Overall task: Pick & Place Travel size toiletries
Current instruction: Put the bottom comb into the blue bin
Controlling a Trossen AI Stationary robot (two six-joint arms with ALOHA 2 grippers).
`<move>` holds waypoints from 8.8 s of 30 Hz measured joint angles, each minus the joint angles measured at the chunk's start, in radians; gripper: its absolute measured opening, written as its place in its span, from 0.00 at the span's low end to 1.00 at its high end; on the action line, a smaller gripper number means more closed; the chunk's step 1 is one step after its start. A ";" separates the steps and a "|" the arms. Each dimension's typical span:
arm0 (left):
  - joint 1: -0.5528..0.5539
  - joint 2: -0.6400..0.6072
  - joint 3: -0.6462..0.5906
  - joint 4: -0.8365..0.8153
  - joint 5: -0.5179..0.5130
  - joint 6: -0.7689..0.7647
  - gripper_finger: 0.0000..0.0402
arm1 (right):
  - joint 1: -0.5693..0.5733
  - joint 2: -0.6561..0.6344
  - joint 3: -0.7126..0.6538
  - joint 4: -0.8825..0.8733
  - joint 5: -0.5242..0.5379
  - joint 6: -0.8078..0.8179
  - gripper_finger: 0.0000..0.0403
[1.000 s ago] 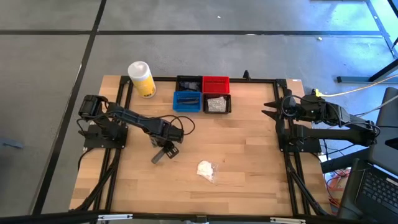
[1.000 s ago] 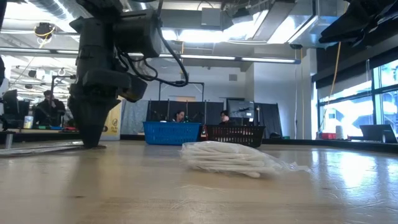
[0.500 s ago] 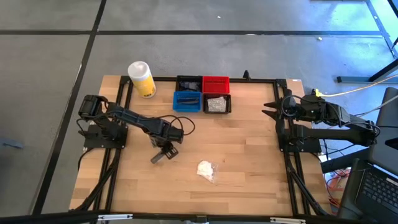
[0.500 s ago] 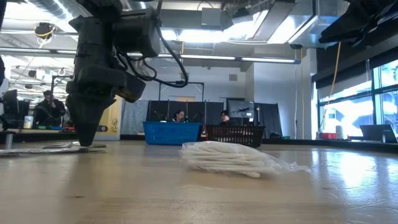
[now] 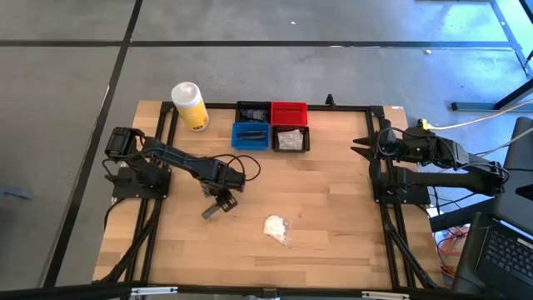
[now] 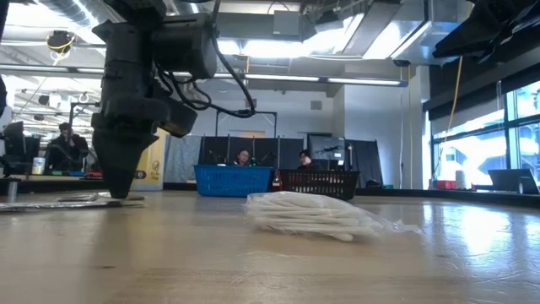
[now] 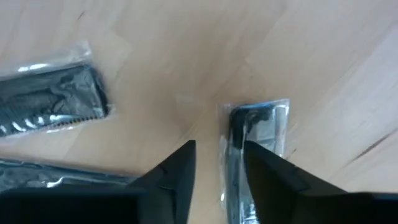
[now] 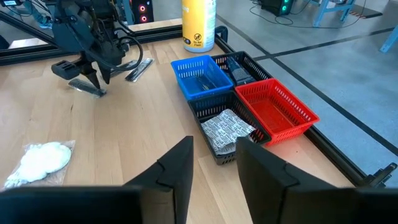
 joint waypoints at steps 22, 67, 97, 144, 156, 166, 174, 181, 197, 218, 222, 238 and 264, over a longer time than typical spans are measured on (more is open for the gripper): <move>-0.016 -0.001 -0.025 0.149 -0.020 -0.110 0.47 | 0.000 0.000 0.000 0.000 0.000 0.000 0.24; -0.032 0.068 0.057 -0.034 0.000 -0.031 0.19 | 0.000 0.000 0.000 0.000 0.000 0.000 0.40; -0.031 0.064 0.110 -0.102 -0.013 0.043 0.00 | 0.000 0.000 0.000 0.000 0.000 0.000 0.28; 0.431 -0.103 0.269 0.201 -0.019 0.507 0.00 | 0.000 0.000 0.000 0.000 0.000 0.000 0.37; 0.461 -0.103 0.332 0.208 -0.147 0.669 0.01 | 0.000 0.000 0.000 0.000 0.000 0.000 0.40; 0.503 -0.103 0.332 0.265 -0.263 0.761 0.00 | 0.000 0.000 0.000 0.000 0.000 0.000 0.39; 0.542 -0.099 0.332 0.223 -0.281 0.826 0.00 | 0.000 0.000 0.000 0.000 0.000 0.000 0.35; 0.550 -0.099 0.332 0.110 -0.335 0.863 0.01 | 0.000 0.000 0.000 0.000 0.000 0.000 0.32; 0.548 0.034 0.332 0.095 -0.331 1.017 0.00 | 0.000 0.000 0.000 0.000 0.000 0.000 0.27; 0.533 0.022 0.332 -0.012 -0.409 1.073 0.09 | 0.000 0.000 0.000 0.000 0.000 0.000 0.29; 0.532 0.021 0.332 -0.046 -0.441 1.079 0.20 | 0.000 0.000 0.000 0.000 0.000 0.000 0.31; 0.383 -0.072 0.333 -0.144 -0.389 0.969 0.43 | 0.000 0.000 0.000 0.000 0.000 0.000 0.37; 0.267 -0.011 0.217 -0.024 -0.496 0.921 0.32 | 0.000 0.000 0.000 0.000 0.000 0.000 0.44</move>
